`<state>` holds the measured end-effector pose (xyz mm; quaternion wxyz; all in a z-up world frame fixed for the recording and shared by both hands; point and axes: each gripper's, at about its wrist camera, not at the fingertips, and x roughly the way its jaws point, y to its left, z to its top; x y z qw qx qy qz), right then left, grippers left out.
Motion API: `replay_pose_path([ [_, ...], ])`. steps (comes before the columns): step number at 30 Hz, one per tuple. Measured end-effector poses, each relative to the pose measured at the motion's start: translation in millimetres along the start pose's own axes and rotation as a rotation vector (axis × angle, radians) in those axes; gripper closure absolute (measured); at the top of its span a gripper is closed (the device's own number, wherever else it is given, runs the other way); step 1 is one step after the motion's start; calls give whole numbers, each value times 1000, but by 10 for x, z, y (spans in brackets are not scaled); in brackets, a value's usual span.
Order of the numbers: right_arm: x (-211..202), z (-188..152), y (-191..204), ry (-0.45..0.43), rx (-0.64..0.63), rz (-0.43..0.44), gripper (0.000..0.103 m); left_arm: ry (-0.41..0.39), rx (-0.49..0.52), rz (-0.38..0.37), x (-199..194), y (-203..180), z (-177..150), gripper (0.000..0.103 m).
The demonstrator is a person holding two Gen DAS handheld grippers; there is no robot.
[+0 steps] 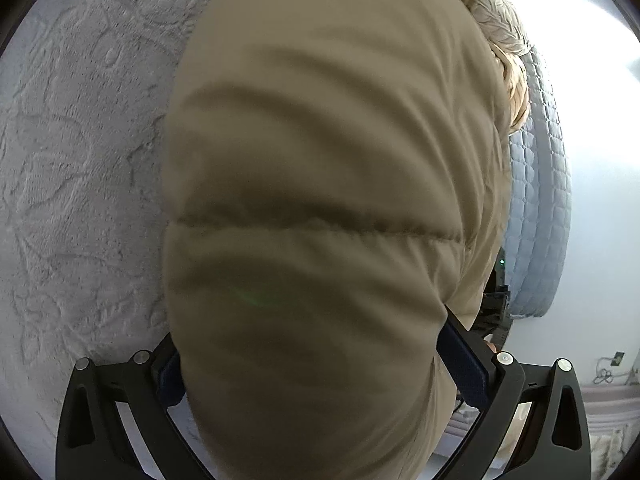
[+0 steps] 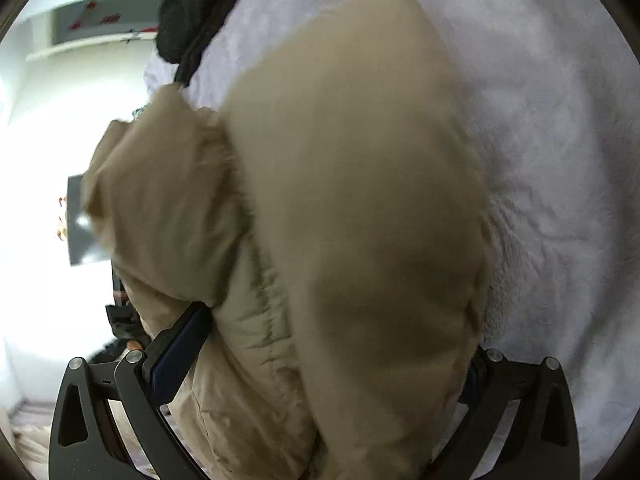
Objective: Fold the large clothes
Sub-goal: 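Grasp the folded jacket with both tools and roll it toward the collar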
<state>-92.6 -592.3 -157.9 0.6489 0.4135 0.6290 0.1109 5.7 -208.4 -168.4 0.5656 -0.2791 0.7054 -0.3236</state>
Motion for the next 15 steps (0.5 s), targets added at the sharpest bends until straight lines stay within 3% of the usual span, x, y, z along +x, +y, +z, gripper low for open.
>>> replay_pose_path([
  [3, 16, -21, -40, -12, 48, 27, 3, -35, 37, 38, -15, -149, -48, 7],
  [8, -85, -119, 31, -38, 41, 97, 50, -89, 64, 43, -112, -312, -110, 23],
  [11, -136, -193, 140, -54, 11, 111, 60, -106, 87, 31, -183, -391, -170, 28],
  [15, -192, -293, 304, -78, -16, 141, 62, -136, 101, 3, -335, -470, -224, 28],
])
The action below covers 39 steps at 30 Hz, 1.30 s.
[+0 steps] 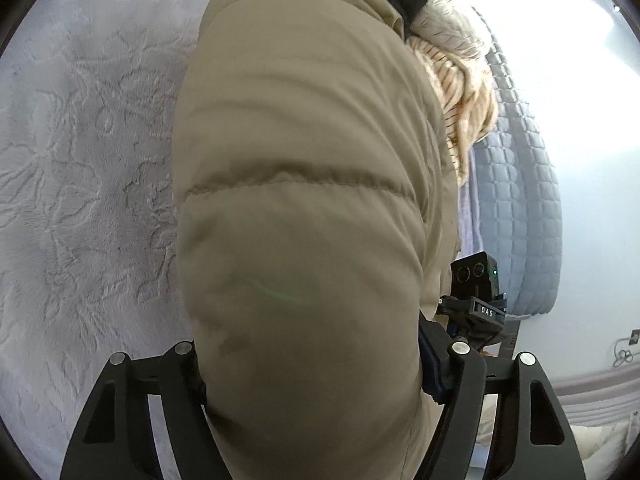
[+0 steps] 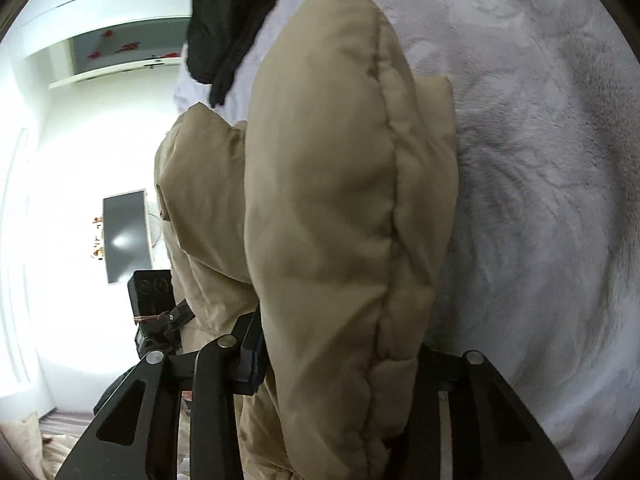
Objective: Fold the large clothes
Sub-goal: 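Grasp the folded jacket with both tools and roll it toward the collar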
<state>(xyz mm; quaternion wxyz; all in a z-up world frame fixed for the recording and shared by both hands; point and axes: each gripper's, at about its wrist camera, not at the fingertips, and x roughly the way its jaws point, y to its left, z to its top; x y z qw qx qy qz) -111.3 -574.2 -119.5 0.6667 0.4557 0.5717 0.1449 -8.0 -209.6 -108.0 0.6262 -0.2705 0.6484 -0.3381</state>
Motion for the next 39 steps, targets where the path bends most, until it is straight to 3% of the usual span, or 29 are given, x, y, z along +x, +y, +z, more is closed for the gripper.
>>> replay_pose_path([
  [5, 17, -130, 300, -19, -44, 19, 63, -56, 9, -19, -397, 46, -85, 28],
  [12, 452, -183, 703, -12, -93, 31, 63, -112, 28, -16, -975, 258, -1, 28],
  [20, 1131, -356, 1112, -20, -120, 29, 63, -135, 32, -4, -1794, 921, 305, 28],
  [27, 1928, -283, 1287, 5, -115, 43, 63, -179, 39, 70, -2441, 1609, 627, 28],
  [32, 2297, -281, 1312, 34, -118, -11, 62, -184, 1, 88, -2561, 2158, 780, 26],
  [35, 2487, -206, 1370, 37, -102, -40, 61, -174, -58, 83, -2474, 2483, 801, 20],
  [39, 2568, -208, 1328, 40, -88, -64, 53, -187, -75, 81, -2402, 2583, 703, 17],
])
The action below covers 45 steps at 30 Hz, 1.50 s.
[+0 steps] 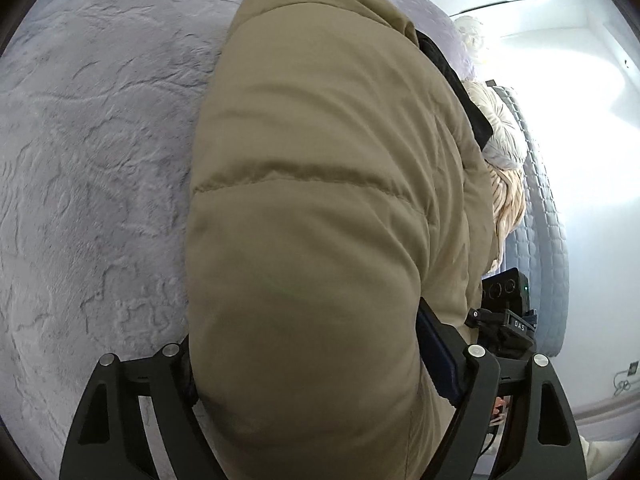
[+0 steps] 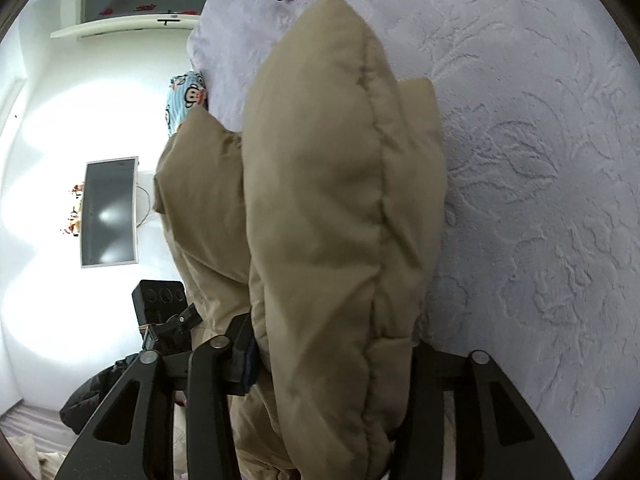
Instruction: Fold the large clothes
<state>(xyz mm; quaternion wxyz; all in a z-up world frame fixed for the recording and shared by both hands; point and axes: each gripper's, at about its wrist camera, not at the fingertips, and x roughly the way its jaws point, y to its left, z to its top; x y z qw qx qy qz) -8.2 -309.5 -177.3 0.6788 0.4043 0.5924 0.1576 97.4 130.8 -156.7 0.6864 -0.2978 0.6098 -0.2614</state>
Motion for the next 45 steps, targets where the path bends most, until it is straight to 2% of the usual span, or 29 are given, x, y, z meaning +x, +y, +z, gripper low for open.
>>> replay_pose_path([
  [4, -25, 99, 102, -4, 2, -44, 50, -19, 23, 81, -117, -114, -55, 17],
  [10, -134, 32, 425, -14, -26, -160, 47, -115, 79, 246, -411, -384, -149, 17],
  [17, -403, -175, 817, -75, -130, -356, 48, -243, 137, 356, -672, -748, -17, 17],
  [18, -447, -216, 901, -97, -157, -389, 52, -250, 142, 375, -688, -788, 13, 17],
  [19, -503, -271, 859, -109, -173, -406, 72, -249, 146, 394, -657, -814, 51, 17],
  [20, -539, -320, 927, -124, -184, -426, 86, -245, 144, 406, -629, -865, 77, 17],
  [21, -575, -356, 883, -135, -191, -428, 86, -239, 143, 421, -586, -876, 110, 17],
  [24, -667, -473, 1112, -154, -238, -430, 87, -249, 167, 449, -494, -959, 205, 17],
  [28, -617, -681, 1246, -121, -283, -439, 88, -282, 223, 482, -297, -1181, 330, 17],
  [30, -490, -742, 1214, -99, -295, -493, 88, -245, 233, 524, -69, -1239, 385, 17],
  [32, -488, -801, 1094, -104, -293, -586, 88, -227, 268, 588, 126, -1297, 404, 17],
  [36, -713, -858, 1160, -203, -294, -589, 88, -223, 313, 653, 288, -1366, 386, 17],
  [39, -871, -929, 1328, -237, -342, -504, 88, -226, 312, 656, 320, -1341, 380, 17],
  [41, -813, -1006, 1457, -189, -393, -453, 88, -229, 313, 660, 334, -1336, 372, 17],
  [43, -669, -1103, 1479, -122, -416, -447, 88, -232, 313, 670, 351, -1344, 366, 17],
  [45, -438, -1190, 1417, -60, -439, -542, 87, -234, 312, 685, 379, -1357, 363, 17],
])
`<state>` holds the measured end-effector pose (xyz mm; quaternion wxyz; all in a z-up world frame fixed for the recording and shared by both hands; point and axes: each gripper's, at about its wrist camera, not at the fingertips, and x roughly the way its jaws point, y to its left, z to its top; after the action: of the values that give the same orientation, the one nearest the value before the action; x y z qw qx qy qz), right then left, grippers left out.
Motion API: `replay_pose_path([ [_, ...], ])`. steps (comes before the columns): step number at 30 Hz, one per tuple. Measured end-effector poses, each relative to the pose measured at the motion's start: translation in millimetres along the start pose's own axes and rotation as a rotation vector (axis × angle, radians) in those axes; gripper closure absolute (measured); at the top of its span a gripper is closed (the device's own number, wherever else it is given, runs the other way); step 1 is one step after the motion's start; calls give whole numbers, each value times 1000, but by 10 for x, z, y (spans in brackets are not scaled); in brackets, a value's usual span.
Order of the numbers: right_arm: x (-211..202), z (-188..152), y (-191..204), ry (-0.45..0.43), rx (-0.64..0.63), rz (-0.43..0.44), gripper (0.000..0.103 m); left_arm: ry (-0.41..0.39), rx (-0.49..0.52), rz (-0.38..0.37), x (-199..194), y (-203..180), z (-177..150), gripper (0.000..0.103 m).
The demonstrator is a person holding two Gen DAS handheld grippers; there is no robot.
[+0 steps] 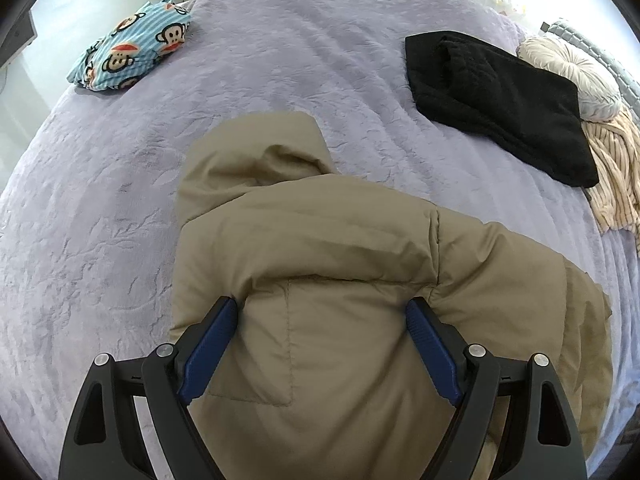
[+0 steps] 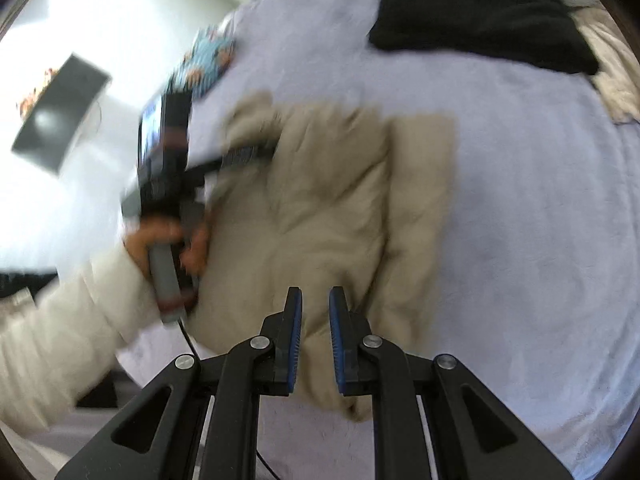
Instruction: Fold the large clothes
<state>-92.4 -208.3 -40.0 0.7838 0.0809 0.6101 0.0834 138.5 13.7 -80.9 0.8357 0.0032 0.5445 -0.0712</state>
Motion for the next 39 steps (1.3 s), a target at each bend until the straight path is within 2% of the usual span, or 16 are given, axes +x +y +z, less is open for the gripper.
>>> replay_pose_path([
  [2, 230, -53, -42, 42, -13, -95, 88, 0, 3, 12, 9, -42, 0, 16],
  [4, 369, -85, -141, 62, -4, -148, 88, -3, 5, 21, 23, -75, -6, 15],
  [10, 659, -86, -295, 103, 17, -155, 88, -4, 10, 41, 25, -134, -15, 13],
  [17, 651, -82, -308, 117, 70, -137, 88, 14, 26, 13, -322, 15, -157, 13],
  [27, 520, -15, -315, 109, 109, -142, 86, 20, -17, 11, -971, 345, -821, 13],
  [31, 435, -31, -324, 86, 130, -147, 86, 77, -8, 47, -928, 425, -1134, 13],
  [33, 329, -60, -278, 59, 133, -140, 86, 94, -27, 38, -879, 484, -1293, 12],
  [39, 116, -144, -34, 6, 117, -102, 86, 108, -60, 14, -873, 549, -1460, 11],
])
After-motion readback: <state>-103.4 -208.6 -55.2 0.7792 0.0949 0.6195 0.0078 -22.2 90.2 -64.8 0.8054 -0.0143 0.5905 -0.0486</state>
